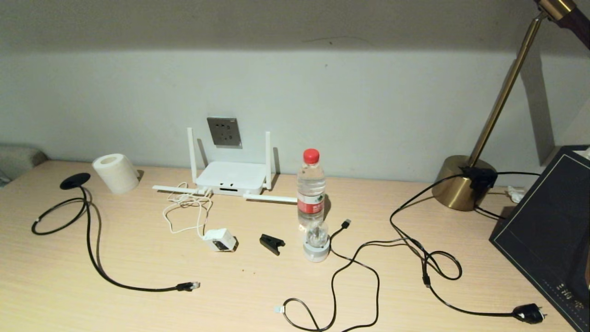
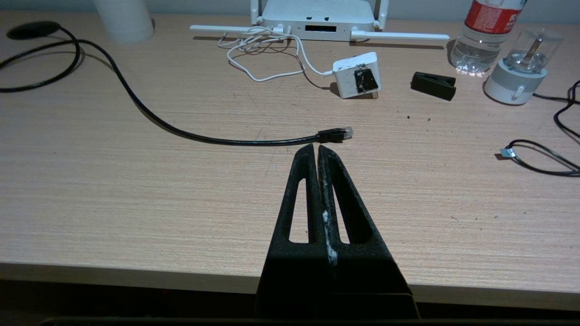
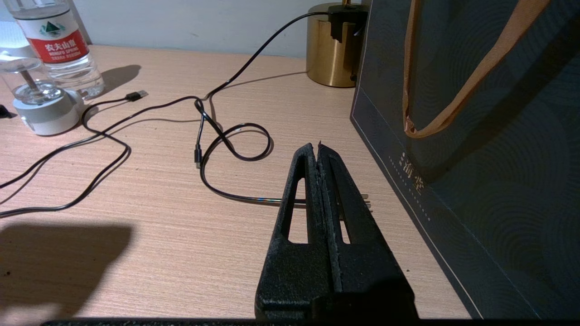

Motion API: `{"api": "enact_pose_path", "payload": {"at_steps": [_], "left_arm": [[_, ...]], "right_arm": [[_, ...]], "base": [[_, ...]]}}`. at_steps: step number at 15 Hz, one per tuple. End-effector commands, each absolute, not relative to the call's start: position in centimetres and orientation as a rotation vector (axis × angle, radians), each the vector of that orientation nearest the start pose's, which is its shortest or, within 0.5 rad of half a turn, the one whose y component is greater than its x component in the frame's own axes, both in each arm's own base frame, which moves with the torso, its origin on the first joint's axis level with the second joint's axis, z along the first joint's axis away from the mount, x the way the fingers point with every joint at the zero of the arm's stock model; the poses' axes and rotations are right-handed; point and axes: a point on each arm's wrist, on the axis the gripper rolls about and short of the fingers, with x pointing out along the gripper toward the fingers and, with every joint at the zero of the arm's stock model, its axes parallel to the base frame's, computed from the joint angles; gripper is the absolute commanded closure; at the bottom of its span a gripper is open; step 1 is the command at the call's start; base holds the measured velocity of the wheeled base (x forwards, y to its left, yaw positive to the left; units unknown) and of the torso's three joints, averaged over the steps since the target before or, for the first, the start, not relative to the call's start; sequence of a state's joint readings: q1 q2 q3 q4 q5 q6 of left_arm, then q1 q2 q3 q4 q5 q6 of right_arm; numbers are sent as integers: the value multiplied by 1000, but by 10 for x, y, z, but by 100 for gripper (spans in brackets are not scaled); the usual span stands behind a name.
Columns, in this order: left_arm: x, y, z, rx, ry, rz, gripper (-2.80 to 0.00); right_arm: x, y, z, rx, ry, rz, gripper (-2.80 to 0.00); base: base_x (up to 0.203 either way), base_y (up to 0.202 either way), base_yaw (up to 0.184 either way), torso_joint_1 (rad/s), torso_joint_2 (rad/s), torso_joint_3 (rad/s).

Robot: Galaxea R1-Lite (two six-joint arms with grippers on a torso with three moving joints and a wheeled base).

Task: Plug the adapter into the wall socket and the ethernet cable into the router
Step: Pick up plug

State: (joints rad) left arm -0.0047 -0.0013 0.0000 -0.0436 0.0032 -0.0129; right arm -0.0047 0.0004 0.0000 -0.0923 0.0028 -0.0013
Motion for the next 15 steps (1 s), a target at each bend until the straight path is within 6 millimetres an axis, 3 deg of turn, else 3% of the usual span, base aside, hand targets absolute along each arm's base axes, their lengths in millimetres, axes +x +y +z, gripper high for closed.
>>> {"api": "enact_pose_path", "payload": {"at_steps": [1, 4, 7, 10, 15], "left_arm": [[-27, 0, 93, 29, -82, -24, 0], [-25, -3, 150, 72, -77, -151, 0], [15, -6, 204, 104, 53, -268, 0], [76, -11, 217, 222, 244, -371, 0], [206, -21, 212, 546, 422, -605, 0]], "right_arm": [[-20, 0, 75, -2, -57, -2, 0], [-20, 0, 75, -2, -58, -2, 0], [-20, 0, 75, -2, -58, -2, 0], [-20, 0, 75, -2, -57, -2, 0], [-20, 0, 75, -2, -57, -2, 0]], "base": [[0, 0, 0, 0, 0, 0], [0, 0, 0, 0, 0, 0], [0, 0, 0, 0, 0, 0], [0, 0, 0, 0, 0, 0], [0, 0, 0, 0, 0, 0]]}}
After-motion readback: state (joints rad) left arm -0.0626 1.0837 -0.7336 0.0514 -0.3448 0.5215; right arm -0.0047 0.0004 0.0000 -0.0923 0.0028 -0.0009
